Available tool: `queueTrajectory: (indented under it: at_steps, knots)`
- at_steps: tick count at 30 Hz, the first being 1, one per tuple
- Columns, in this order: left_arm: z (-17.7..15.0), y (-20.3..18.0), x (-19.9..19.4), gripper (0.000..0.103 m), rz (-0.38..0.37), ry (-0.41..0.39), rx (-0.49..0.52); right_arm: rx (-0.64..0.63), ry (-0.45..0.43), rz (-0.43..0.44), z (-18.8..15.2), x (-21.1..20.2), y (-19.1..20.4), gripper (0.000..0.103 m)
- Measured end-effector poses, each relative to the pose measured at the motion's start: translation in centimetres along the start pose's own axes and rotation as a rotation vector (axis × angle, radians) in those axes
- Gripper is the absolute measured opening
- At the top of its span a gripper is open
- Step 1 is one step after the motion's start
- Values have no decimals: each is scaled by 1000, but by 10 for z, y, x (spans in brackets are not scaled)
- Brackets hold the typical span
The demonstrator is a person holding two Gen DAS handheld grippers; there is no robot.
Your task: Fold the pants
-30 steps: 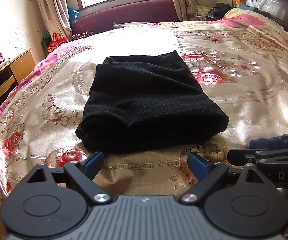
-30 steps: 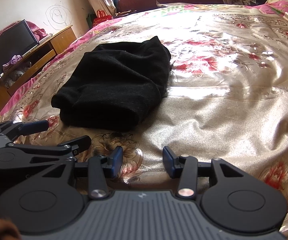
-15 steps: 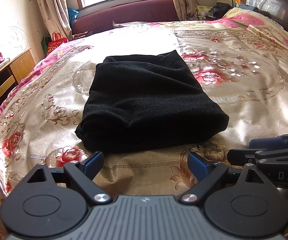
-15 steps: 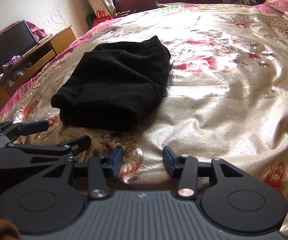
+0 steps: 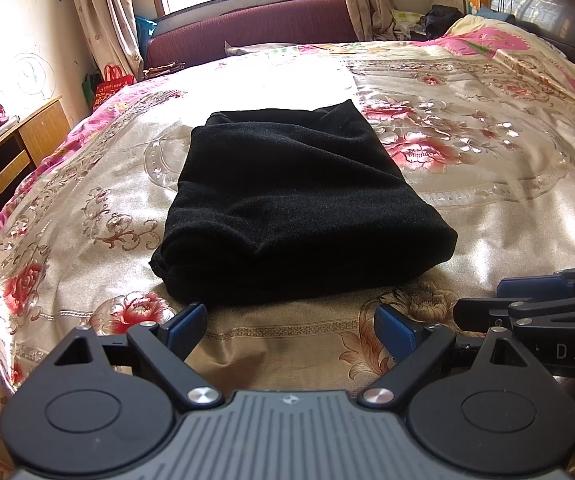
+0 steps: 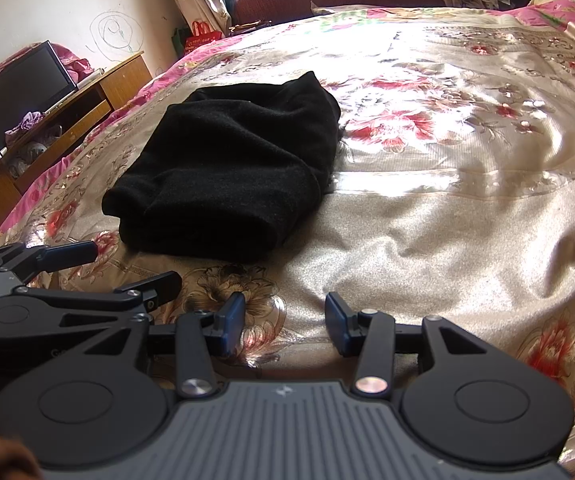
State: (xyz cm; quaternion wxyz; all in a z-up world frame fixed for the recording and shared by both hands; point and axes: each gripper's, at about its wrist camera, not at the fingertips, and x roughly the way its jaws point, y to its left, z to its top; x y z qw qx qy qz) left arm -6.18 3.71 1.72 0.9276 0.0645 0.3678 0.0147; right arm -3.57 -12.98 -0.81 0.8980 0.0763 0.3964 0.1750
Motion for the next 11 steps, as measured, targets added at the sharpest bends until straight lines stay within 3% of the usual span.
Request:
queueTrajectory:
  at_steps: [11]
  knots:
    - [-1,-2,-1,103,18,-12,7,1,-2,2,-1,0,1,47]
